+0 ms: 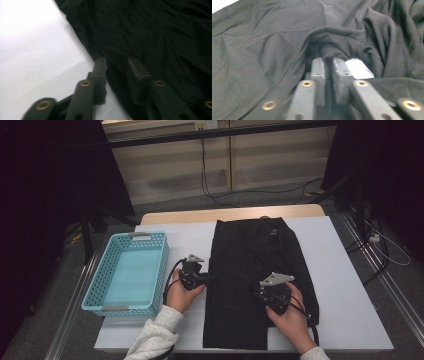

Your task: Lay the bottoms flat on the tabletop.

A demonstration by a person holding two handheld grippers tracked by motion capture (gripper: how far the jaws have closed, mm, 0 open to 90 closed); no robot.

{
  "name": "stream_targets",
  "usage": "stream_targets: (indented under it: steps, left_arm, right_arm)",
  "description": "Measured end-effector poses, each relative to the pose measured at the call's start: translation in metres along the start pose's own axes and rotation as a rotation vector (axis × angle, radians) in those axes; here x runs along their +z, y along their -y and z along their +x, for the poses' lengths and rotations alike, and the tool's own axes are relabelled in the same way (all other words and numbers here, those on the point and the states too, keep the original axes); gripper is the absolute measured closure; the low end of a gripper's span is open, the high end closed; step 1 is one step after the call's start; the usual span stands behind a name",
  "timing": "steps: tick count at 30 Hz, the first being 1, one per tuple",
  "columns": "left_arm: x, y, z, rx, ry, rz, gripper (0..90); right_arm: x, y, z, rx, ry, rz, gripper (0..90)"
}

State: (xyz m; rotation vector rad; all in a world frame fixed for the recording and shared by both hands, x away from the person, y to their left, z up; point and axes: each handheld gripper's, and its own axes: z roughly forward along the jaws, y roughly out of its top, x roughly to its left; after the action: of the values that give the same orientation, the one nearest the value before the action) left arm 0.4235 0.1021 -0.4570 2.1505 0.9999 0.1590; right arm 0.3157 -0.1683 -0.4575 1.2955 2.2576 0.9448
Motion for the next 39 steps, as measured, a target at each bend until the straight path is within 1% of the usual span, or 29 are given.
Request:
stream_targets:
  steps: [1,2,3,5,7,8,10,12,14,16,18,19,20,21,22,23,24,25,27,28,29,30,33,34,35,37,39]
  left_arm:
    - [0.000,0.000,0.000,-0.022,0.011,0.005,76.9]
    - [0.001,0.000,0.000,-0.031,0.020,0.006,83.7]
    - [0.001,0.000,0.001,-0.035,0.034,0.010,87.7]
    - [0.000,0.000,0.002,-0.035,0.027,0.013,88.9]
    - [-0.001,-0.001,0.004,-0.037,0.031,0.021,89.2]
    - [-0.002,-0.001,0.006,-0.042,0.030,0.025,89.3]
    - [-0.003,0.000,0.009,-0.054,0.043,0.028,89.3]
    - [-0.004,0.000,0.010,-0.061,0.043,0.021,89.3]
    - [-0.004,0.000,0.010,-0.059,0.044,0.020,89.2]
    - [-0.004,0.000,0.009,-0.057,0.046,0.016,89.2]
    - [-0.004,0.000,0.009,-0.059,0.049,0.013,89.1]
    - [-0.005,0.000,0.009,-0.055,0.048,0.015,89.1]
    - [-0.005,0.001,0.009,-0.063,0.049,0.008,89.1]
    - [-0.005,0.001,0.010,-0.059,0.055,0.014,89.0]
    - [-0.006,0.001,0.010,-0.064,0.053,0.009,89.1]
    - [-0.006,0.001,0.011,-0.063,0.057,0.014,89.0]
    - [-0.006,0.002,0.010,-0.065,0.054,0.008,89.1]
    - [-0.006,0.002,0.010,-0.063,0.053,0.009,89.0]
    - [-0.005,0.003,0.009,-0.067,0.054,0.003,89.0]
    - [-0.005,0.003,0.009,-0.063,0.053,0.002,89.0]
    - [-0.005,0.003,0.009,-0.059,0.058,0.007,89.0]
    - [-0.005,0.003,0.009,-0.056,0.058,0.007,89.0]
    - [-0.003,0.003,0.007,-0.063,0.056,0.000,88.9]
    - [-0.002,0.003,0.007,-0.061,0.054,0.001,88.8]
    - [-0.002,0.003,0.007,-0.059,0.055,0.003,88.7]
    - [-0.003,0.002,0.008,-0.053,0.057,0.008,88.7]
    - [-0.003,0.002,0.008,-0.059,0.054,-0.002,88.7]
  right_arm:
    - [-0.001,0.000,-0.002,0.009,-0.005,-0.004,89.3]
    - [-0.002,0.001,-0.005,0.024,-0.022,-0.008,89.7]
    - [-0.003,0.002,-0.006,0.038,-0.029,-0.011,89.7]
    - [-0.006,0.003,-0.009,0.061,-0.042,-0.022,90.0]
    - [-0.010,0.004,-0.012,0.081,-0.047,-0.021,90.0]
    - [-0.011,0.006,-0.015,0.090,-0.044,-0.020,90.0]
    - [-0.014,0.008,-0.019,0.111,-0.028,-0.007,90.0]
    - [-0.016,0.008,-0.020,0.113,-0.021,-0.010,87.4]
    - [-0.018,0.005,-0.017,0.094,-0.015,-0.018,84.9]
    - [-0.020,0.001,-0.011,0.077,-0.011,-0.032,78.3]
    - [-0.021,-0.004,-0.005,0.046,0.004,-0.042,74.9]
    - [-0.021,-0.007,-0.002,0.040,-0.005,-0.051,72.5]
    - [-0.021,-0.009,0.001,0.038,-0.025,-0.061,70.9]
    - [-0.020,-0.010,0.004,0.036,-0.038,-0.064,68.4]
    - [-0.019,-0.012,0.008,0.029,-0.035,-0.068,66.5]
    - [-0.017,-0.013,0.012,0.020,-0.037,-0.066,66.2]
    - [-0.014,-0.014,0.015,0.014,-0.051,-0.060,64.8]
    - [-0.010,-0.014,0.017,0.019,-0.059,-0.053,62.7]
    - [-0.002,-0.014,0.019,0.012,-0.049,-0.031,59.4]
    - [0.002,-0.013,0.020,0.016,-0.045,-0.020,59.1]
    - [0.006,-0.012,0.020,0.026,-0.056,-0.005,60.8]
    - [0.009,-0.010,0.020,0.024,-0.062,0.004,63.4]
    - [0.012,-0.008,0.019,0.029,-0.053,-0.010,72.5]
    - [0.013,-0.008,0.019,0.034,-0.054,-0.014,80.0]
    - [0.014,-0.008,0.019,0.035,-0.057,-0.018,85.0]
    - [0.015,-0.008,0.017,0.049,-0.070,-0.025,87.0]
    - [0.013,-0.008,0.016,0.060,-0.079,-0.020,87.7]
